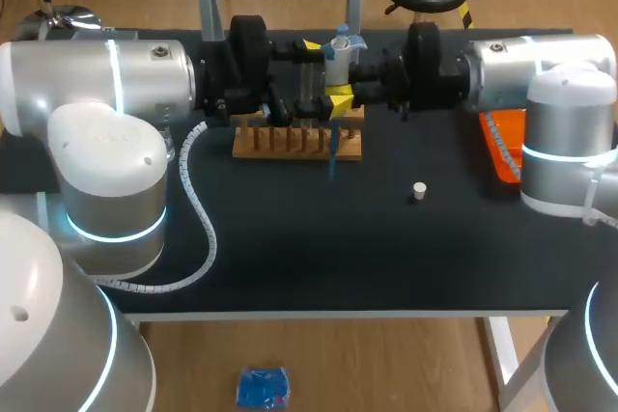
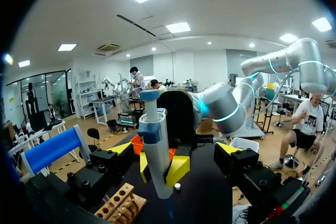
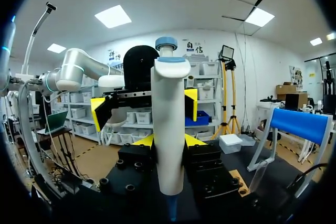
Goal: Invert the test tube, pick up the pipette, mount the tip to pipette, aspirate from beaker and dispense into the tube, eject the tip, return the pipette, and cap with the stopper.
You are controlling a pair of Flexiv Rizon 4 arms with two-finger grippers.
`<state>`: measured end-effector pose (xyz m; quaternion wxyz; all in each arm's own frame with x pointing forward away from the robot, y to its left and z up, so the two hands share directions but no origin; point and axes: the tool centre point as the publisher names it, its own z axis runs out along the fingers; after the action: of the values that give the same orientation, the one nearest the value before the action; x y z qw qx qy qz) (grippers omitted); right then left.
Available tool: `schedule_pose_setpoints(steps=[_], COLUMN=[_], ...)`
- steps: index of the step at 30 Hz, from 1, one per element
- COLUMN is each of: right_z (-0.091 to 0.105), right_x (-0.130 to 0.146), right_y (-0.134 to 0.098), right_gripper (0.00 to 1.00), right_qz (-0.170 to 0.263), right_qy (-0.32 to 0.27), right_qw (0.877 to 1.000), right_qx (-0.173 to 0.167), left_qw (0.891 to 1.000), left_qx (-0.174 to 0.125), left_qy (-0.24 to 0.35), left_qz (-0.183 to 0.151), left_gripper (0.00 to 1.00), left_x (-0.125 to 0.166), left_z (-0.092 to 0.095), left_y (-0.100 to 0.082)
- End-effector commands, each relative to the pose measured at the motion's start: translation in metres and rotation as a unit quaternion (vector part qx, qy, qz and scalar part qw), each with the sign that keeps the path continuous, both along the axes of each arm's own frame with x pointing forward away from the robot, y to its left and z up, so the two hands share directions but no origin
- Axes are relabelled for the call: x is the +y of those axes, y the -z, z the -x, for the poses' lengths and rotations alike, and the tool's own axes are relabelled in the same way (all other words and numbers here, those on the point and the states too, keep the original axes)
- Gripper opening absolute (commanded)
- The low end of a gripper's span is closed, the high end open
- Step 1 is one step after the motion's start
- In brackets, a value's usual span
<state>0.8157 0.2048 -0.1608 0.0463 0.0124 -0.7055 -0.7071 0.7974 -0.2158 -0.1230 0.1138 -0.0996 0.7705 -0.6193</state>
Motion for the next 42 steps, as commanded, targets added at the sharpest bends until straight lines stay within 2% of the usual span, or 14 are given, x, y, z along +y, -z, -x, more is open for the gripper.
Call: schedule_pose_setpoints(steps=[1, 10, 21, 26, 32, 42], right_z=[-0.003, -0.013, -0.021, -0.021, -0.022, -0.035], right_x=[-0.02, -0.074, -0.174, -0.21, -0.255, -0.313], right_y=[-0.004, -0.013, -0.035, -0.043, -0.051, -0.047], right_gripper=[0.0, 0.0, 0.0, 0.0, 0.0, 0.0], right_qz=[0.002, 0.007, -0.007, -0.003, -0.005, 0.003], right_qy=[-0.006, 0.003, 0.029, 0.052, 0.07, 0.105], right_qw=[1.0, 1.0, 1.0, 0.998, 0.997, 0.994], right_qx=[0.004, 0.002, -0.004, -0.022, -0.021, -0.025], left_qw=[1.0, 1.0, 1.0, 1.0, 1.0, 1.0], left_qx=[0.001, 0.001, 0.001, 0.001, 0.001, 0.001], left_qy=[-0.001, -0.001, -0.001, -0.001, -0.001, -0.001], left_qz=[0.0, 0.0, 0.0, 0.0, 0.0, 0.0], left_gripper=[1.0, 1.0, 1.0, 1.0, 1.0, 1.0], left_x=[0.001, 0.001, 0.001, 0.001, 0.001, 0.001], left_z=[0.001, 0.001, 0.001, 0.001, 0.001, 0.001], left_y=[-0.001, -0.001, -0.001, -0.001, -0.001, -0.001])
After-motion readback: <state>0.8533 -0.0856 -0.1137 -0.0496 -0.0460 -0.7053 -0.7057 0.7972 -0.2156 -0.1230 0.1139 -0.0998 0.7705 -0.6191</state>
